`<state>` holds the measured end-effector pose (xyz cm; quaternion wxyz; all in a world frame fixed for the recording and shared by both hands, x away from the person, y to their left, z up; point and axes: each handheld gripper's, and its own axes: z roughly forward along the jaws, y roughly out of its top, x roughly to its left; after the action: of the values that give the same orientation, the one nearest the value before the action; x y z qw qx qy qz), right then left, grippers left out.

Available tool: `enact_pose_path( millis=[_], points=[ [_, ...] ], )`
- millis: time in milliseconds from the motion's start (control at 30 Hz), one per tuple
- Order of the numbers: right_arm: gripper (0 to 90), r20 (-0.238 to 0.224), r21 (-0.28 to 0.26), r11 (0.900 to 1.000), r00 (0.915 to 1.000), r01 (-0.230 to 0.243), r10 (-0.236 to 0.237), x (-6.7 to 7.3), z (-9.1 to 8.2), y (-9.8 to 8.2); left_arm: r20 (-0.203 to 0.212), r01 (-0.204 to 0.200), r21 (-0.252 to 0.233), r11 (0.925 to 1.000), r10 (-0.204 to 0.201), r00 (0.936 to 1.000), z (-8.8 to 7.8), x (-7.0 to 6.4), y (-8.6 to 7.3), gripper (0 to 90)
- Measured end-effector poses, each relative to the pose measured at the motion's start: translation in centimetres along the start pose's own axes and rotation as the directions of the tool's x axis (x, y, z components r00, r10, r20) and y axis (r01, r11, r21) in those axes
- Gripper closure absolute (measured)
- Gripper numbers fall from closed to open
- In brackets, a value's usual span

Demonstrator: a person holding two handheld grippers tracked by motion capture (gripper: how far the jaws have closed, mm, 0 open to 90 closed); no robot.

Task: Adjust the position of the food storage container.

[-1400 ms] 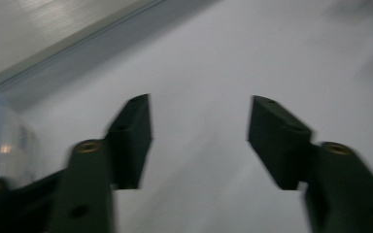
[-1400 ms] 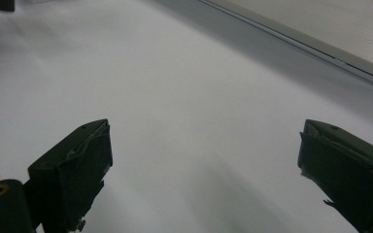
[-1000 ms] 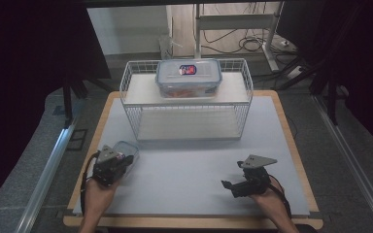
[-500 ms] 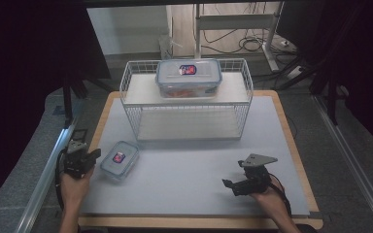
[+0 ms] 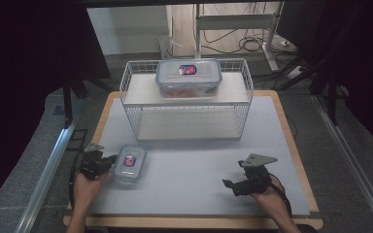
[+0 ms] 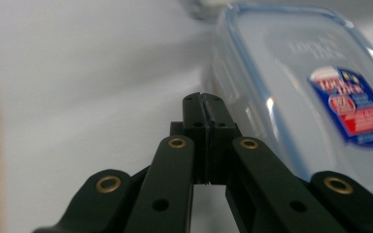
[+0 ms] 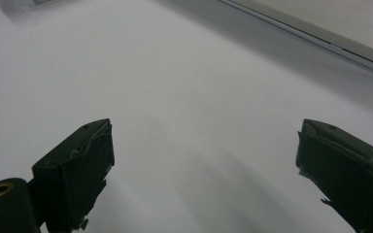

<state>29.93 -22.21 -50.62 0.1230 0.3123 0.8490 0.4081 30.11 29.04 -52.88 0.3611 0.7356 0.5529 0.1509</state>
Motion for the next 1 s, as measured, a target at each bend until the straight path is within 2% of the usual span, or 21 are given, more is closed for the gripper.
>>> enact_pose_path(
  millis=[200, 267, 300, 367, 400, 433, 533, 600, 667, 800, 833, 900, 1000],
  points=[
    [6.5, -0.002, 0.002, 1.0, 1.0, 0.0, 0.0, 0.0, 0.0, 0.0, 0.048, -0.067, 0.029, 0.9973, 0.065, 0.9967, 0.7, -3.0, 0.3, 89.9],
    [6.5, -0.002, 0.002, 1.0, 1.0, -0.001, 0.001, 0.0, 0.0, 0.0, 0.062, -0.103, 0.059, 0.9929, 0.1, 0.9931, 1.2, -4.2, 0.2, 89.9],
    [6.5, -0.002, 0.002, 1.0, 1.0, -0.001, 0.001, 0.0, 0.0, 0.0, 0.062, -0.103, 0.059, 0.9929, 0.1, 0.9931, 1.2, -4.2, 0.2, 89.9],
    [6.5, -0.001, 0.003, 1.0, 1.0, -0.001, 0.001, 0.0, 0.0, 0.0, 0.075, -0.123, 0.072, 0.9897, 0.118, 0.9902, 1.4, -4.9, 0.2, 89.9],
    [6.5, 0.0, 0.004, 1.0, 1.0, -0.005, 0.005, 0.0, 0.0, 0.0, 0.099, -0.138, 0.072, 0.9878, 0.131, 0.9865, 1.5, -5.5, 0.2, 89.9],
    [6.5, 0.0, 0.004, 1.0, 1.0, -0.005, 0.005, 0.0, 0.0, 0.0, 0.099, -0.138, 0.072, 0.9878, 0.131, 0.9865, 1.5, -5.5, 0.2, 89.9],
    [6.5, -0.002, 0.007, 1.0, 1.0, -0.006, 0.006, 0.0, 0.0, -0.1, 0.123, -0.158, 0.08, 0.9842, 0.148, 0.9813, 1.7, -6.7, 0.3, 89.9],
    [6.6, -0.002, 0.008, 1.0, 1.0, -0.01, 0.01, 0.0, 0.0, 0.0, 0.145, -0.183, 0.102, 0.9779, 0.167, 0.9752, 2.0, -7.8, 0.1, 89.9],
    [6.7, -0.001, 0.008, 1.0, 1.0, -0.01, 0.01, 0.0, 0.0, 0.0, 0.151, -0.192, 0.105, 0.9758, 0.175, 0.9728, 1.9, -8.4, -0.2, 89.9],
    [6.7, 0.003, 0.002, 1.0, 0.9998, -0.021, 0.021, -0.1, -0.1, 0.0, 0.193, -0.191, 0.112, 0.9751, 0.167, 0.9669, 1.1, -9.7, -1.2, 89.9],
    [6.7, 0.003, 0.002, 1.0, 0.9998, -0.021, 0.021, -0.1, -0.1, 0.0, 0.193, -0.191, 0.112, 0.9751, 0.167, 0.9669, 1.1, -9.7, -1.2, 89.9],
    [6.6, 0.017, -0.001, 1.0, 0.9995, -0.026, 0.026, 0.0, -0.1, 0.0, 0.207, -0.2, 0.115, 0.973, 0.173, 0.9629, 0.8, -10.2, -1.6, 89.9],
    [3.5, 0.011, 0.007, 0.999, 0.9994, -0.033, 0.033, 0.0, 0.1, -0.1, 0.224, -0.207, 0.114, 0.9717, 0.178, 0.9583, 0.5, -10.7, -1.9, 89.9]
  ],
)
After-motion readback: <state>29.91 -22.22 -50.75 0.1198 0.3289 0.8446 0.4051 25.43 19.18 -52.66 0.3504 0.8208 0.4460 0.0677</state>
